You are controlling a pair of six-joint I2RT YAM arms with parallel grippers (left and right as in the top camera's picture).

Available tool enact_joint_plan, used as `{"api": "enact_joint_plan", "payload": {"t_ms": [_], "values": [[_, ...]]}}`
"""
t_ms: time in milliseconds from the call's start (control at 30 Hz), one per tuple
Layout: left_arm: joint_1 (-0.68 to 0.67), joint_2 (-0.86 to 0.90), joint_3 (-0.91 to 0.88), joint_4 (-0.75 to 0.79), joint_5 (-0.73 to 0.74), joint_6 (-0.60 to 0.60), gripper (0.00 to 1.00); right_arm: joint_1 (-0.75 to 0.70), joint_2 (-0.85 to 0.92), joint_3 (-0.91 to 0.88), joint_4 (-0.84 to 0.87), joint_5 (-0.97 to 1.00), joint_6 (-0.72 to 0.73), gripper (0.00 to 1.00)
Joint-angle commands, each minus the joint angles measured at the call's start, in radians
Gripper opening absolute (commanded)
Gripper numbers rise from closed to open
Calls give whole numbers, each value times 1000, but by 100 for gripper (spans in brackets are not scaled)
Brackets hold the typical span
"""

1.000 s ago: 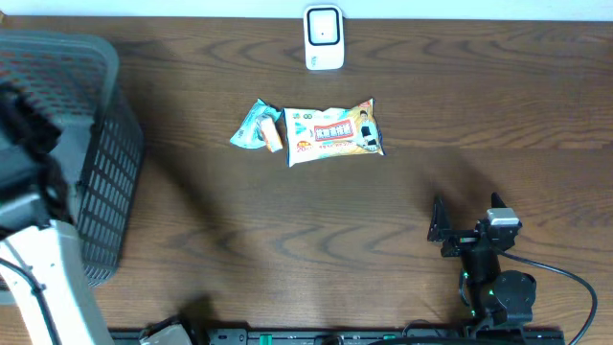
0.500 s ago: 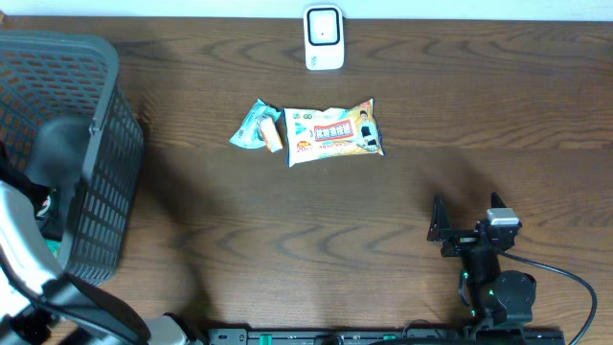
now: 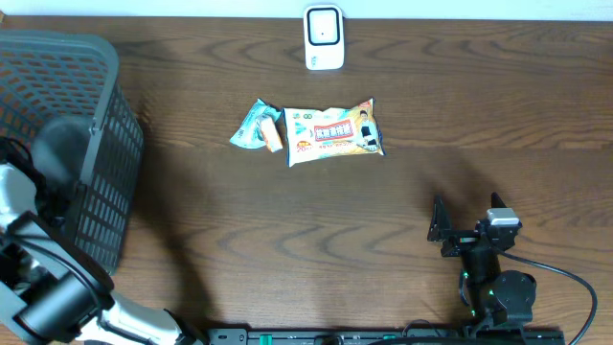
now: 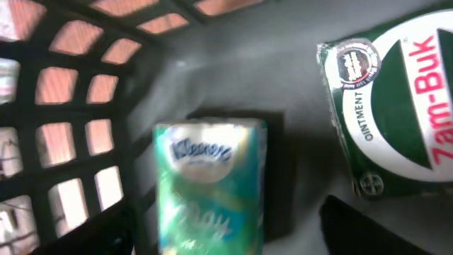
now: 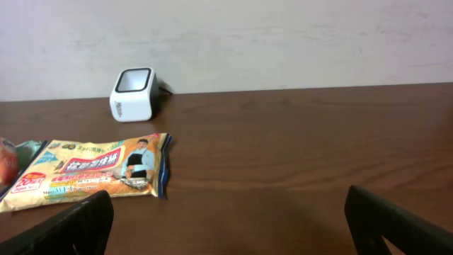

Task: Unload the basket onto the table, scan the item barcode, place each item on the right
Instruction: 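Reach the left gripper into the basket and grasp the tissue pack, then carry the tissue pack to the scanner and release it beside the bag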

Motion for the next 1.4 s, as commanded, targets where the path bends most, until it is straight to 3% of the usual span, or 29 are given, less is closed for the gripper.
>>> {"api": "enact_joint_plan", "payload": {"t_ms": [0,133,300,467,833,967,1133,1233,1367], "values": [[2,42,-5,12,-11,-13,75,0,-5,-2,-4,1,-15,99],[2,71,-5,13,-11,-14,62,0,-5,-2,-4,1,-15,99],[2,79,-5,10,-11,-13,28,0,-5,-2,-4,1,-15,99],[2,79,-5,-13,-7,-13,8,0,-5,-2,-4,1,-15,99],[-2,12,12,-72,39,-20,7,0,-5,-2,-4,1,-15,99],[-4,-159,40,-57,251,-29,7,0,-5,-2,-4,1,-15,99],[-6,-423,40,97,515,-32,7,0,-5,-2,-4,1,-15,99],[-6,-580,40,204,594,-125,7,0,-5,-2,-4,1,-15,99],[-31,-742,40,317,696,-360,7,0,-5,-2,-4,1,-15,99]]}}
